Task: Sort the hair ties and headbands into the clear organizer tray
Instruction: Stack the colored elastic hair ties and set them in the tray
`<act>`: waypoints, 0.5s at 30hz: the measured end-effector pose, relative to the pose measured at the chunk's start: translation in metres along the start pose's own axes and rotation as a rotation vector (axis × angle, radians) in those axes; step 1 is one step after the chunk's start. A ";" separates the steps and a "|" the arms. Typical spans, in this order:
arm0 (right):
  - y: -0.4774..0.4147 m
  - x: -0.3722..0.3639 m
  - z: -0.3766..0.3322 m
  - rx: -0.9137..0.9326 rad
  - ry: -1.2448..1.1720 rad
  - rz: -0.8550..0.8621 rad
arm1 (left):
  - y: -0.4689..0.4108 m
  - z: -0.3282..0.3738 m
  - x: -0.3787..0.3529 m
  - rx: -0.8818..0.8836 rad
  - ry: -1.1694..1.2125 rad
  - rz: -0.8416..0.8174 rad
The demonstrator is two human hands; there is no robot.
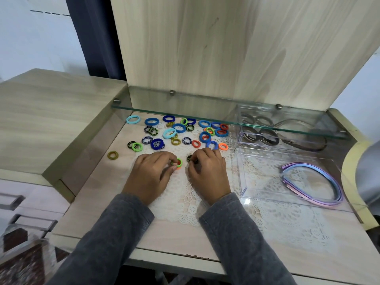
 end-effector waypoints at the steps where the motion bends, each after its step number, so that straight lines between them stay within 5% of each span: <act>1: 0.000 0.001 0.000 0.005 -0.015 0.004 | 0.000 0.000 0.000 0.013 -0.005 -0.007; 9: 0.006 0.009 -0.018 0.154 -0.092 0.102 | 0.000 -0.002 0.002 0.114 -0.005 -0.010; 15: 0.008 0.006 -0.029 0.248 -0.105 0.092 | 0.001 -0.016 0.001 0.345 -0.136 -0.019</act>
Point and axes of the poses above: each hand's wrist, its own y-axis away from the middle knuckle, its own x-axis out of the back of the hand, z = x × y, the point moved 5 cm from there along -y, towards the middle knuckle, and after that the axes turned 3 degrees about -z, right-handed, at the moved point
